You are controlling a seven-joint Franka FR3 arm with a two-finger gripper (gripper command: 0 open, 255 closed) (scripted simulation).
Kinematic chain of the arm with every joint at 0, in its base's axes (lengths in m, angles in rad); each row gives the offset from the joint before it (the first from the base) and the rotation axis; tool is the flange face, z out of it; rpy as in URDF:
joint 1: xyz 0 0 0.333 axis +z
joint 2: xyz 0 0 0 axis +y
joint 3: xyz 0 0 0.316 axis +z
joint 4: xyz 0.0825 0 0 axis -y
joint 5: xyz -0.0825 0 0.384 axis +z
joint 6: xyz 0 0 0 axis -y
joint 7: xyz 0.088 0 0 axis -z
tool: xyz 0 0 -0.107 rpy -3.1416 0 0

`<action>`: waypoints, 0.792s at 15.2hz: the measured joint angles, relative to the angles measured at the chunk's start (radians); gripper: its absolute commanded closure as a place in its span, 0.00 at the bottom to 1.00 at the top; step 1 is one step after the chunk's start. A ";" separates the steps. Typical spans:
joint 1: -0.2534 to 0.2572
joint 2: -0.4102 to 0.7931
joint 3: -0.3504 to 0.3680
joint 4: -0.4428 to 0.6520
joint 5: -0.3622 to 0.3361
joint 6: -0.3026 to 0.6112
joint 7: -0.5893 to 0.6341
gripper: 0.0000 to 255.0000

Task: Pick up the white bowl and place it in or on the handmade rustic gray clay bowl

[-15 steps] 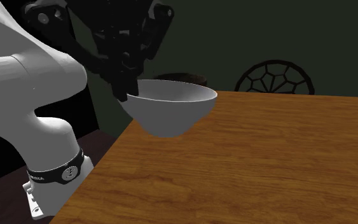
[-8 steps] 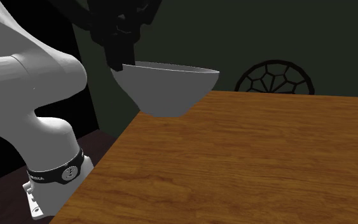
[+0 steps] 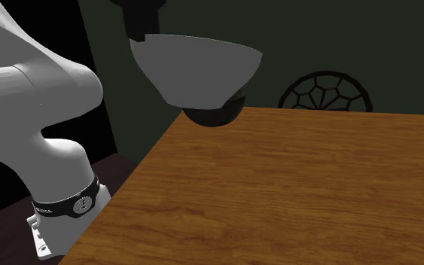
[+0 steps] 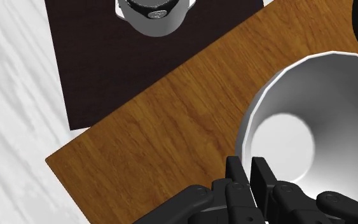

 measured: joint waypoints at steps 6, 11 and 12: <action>0.037 -0.077 0.111 -0.009 0.097 -0.048 0.135 1.00; 0.069 -0.120 0.213 -0.003 0.192 -0.070 0.257 1.00; 0.076 -0.128 0.234 0.004 0.211 -0.079 0.284 1.00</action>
